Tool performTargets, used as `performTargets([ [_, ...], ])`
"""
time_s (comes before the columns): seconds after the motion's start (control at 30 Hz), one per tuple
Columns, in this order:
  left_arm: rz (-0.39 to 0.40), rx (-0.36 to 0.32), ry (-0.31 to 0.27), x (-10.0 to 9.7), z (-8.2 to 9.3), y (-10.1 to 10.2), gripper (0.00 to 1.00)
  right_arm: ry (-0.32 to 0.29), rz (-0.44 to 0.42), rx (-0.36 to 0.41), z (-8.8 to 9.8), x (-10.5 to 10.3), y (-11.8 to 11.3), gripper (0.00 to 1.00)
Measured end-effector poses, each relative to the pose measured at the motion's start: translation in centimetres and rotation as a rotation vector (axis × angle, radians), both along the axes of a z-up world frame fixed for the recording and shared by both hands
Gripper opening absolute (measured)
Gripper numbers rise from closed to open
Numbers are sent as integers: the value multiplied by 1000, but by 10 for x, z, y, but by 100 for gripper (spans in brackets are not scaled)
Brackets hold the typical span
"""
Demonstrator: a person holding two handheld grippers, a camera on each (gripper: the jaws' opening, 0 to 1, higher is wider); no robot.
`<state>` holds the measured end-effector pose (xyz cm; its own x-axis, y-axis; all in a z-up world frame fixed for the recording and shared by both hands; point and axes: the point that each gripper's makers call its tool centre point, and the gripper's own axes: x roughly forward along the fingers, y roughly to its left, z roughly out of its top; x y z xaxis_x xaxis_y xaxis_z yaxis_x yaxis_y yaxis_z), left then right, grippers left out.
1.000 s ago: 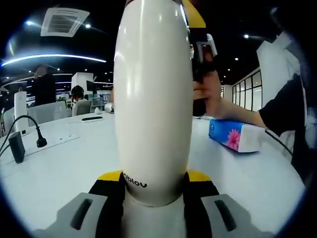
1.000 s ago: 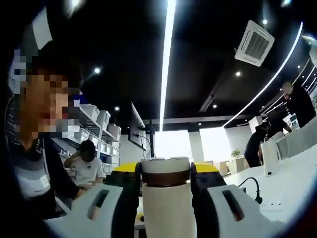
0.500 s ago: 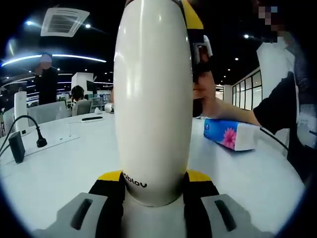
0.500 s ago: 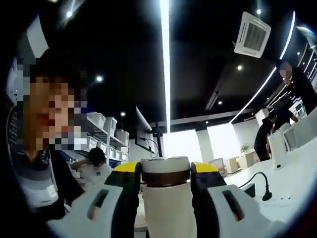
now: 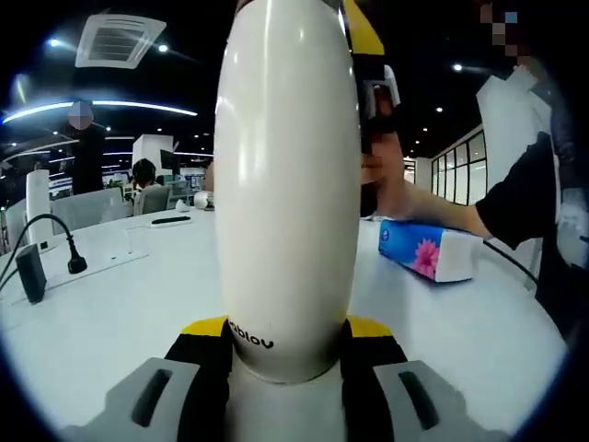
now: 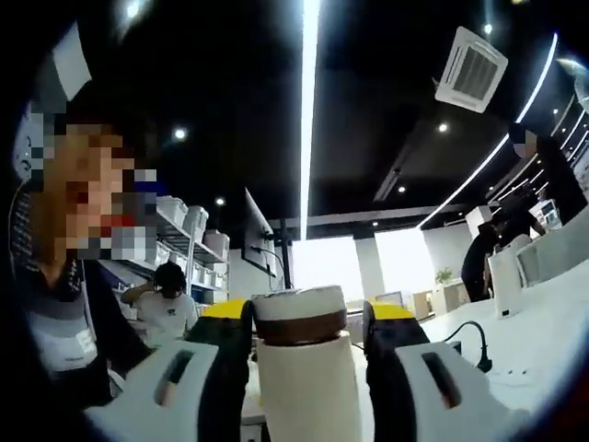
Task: Grasp the water cup twist off the cup lid place the cup lid on the table
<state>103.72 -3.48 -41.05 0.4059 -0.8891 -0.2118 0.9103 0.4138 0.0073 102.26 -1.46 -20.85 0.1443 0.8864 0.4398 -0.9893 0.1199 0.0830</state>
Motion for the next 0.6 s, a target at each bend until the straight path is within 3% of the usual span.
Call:
performTargets([
  [0.47,0,0,0,0,0,1,48,-74,-99,-85,-7,-4,7,61],
  [0.6,0,0,0,0,0,1,48,-69,-146,-87,-6,-3,1,61],
])
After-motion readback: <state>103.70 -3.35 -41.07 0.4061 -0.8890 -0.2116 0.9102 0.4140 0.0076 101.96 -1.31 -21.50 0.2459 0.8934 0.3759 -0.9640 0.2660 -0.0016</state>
